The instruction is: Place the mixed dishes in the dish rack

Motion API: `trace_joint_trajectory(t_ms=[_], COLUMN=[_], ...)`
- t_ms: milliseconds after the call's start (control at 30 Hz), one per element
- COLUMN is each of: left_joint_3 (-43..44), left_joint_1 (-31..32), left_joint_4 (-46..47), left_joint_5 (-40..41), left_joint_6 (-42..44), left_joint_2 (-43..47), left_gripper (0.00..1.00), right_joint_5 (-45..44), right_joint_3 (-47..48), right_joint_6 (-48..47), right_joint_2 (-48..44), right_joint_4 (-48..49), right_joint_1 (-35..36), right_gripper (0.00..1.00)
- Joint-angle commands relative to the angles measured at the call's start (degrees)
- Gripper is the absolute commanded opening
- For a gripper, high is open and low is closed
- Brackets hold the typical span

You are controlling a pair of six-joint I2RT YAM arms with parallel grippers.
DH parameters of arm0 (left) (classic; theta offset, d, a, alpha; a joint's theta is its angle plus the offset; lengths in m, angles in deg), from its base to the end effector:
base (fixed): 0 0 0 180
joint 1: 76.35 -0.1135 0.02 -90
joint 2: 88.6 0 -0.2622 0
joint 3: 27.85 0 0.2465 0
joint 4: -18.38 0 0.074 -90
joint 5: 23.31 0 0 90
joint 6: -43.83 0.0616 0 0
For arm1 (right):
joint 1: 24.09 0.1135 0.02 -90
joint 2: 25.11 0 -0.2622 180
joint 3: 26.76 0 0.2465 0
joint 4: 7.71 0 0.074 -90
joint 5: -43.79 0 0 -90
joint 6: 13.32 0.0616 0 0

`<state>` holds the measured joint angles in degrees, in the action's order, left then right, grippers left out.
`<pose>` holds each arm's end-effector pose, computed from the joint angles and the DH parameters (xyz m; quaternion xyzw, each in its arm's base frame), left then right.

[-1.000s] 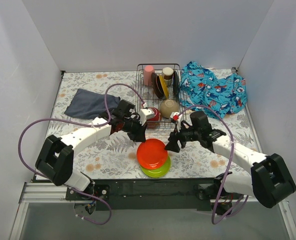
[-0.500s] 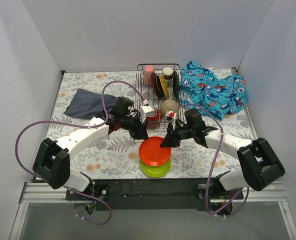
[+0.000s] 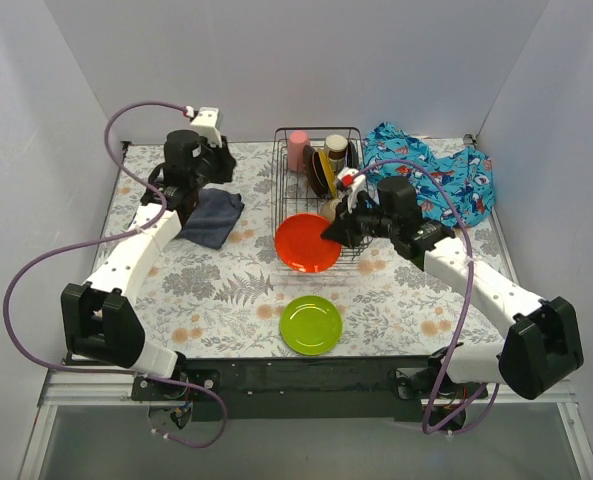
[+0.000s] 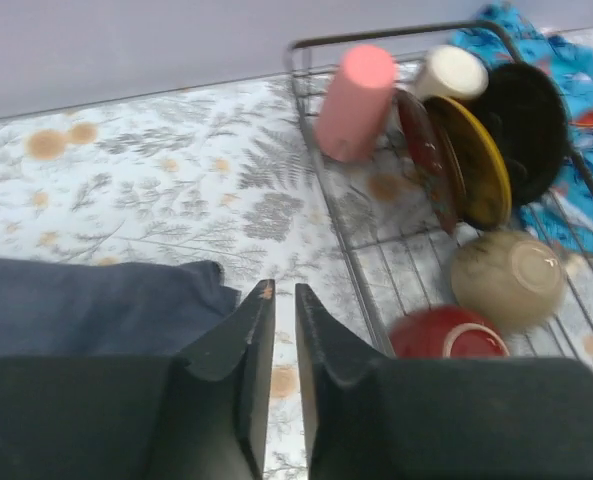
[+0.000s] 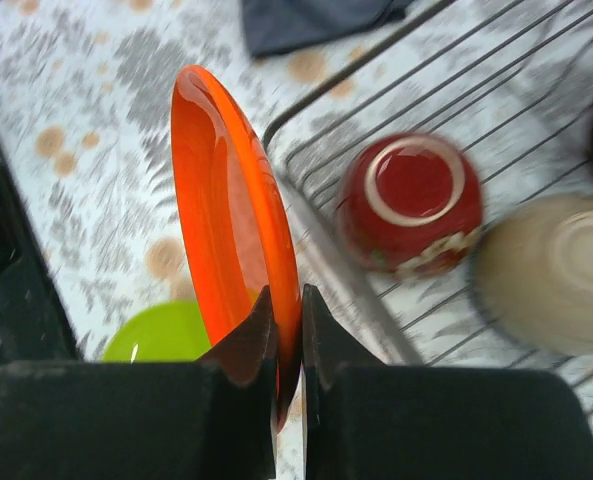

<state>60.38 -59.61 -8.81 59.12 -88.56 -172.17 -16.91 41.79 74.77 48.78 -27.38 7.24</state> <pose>0.3434 -0.1118 0.3423 -0.1484 0.8172 -0.3212 0.4549 0.2478 0.1861 0.2885 -0.3636 0.7431 0.3383 0.4486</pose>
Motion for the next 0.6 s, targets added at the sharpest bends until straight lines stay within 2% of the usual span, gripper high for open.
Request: trace_joint_trajectory(t_ms=[0, 167, 200, 233, 333, 567], left_joint_3=[-2.6, -9.2, -10.2, -11.2, -14.6, -20.4], left_joint_1=[-1.5, -0.7, -0.4, 0.3, 2.2, 4.4], left_joint_4=[4.0, 4.7, 4.7, 5.2, 5.6, 10.5], left_joint_5=[6.4, -0.7, -1.3, -1.9, -5.3, -8.9], left_joint_6=[-5.7, -12.8, -13.2, -13.6, -13.6, -19.8], left_joint_2=[-2.2, -2.6, -2.1, -1.6, -0.2, 1.6], left_gripper=[0.00, 0.00, 0.00, 0.00, 0.00, 0.00], right_joint_5=[-15.1, -44.0, -47.9, -56.2, -69.4, -82.2], right_joint_3=[9.1, 16.5, 17.3, 17.9, 21.2, 32.3], right_joint_6=[3.2, -0.1, -1.2, -3.9, -7.2, -2.9], right_joint_2=[-0.5, 5.3, 6.5, 9.0, 14.9, 25.9], right_joint_4=[2.5, 10.3, 14.1, 16.5, 24.4, 23.9], right_joint_1=[2.3, 10.6, 11.8, 13.0, 17.2, 18.5], right_gripper=[0.01, 0.01, 0.01, 0.01, 0.01, 0.01])
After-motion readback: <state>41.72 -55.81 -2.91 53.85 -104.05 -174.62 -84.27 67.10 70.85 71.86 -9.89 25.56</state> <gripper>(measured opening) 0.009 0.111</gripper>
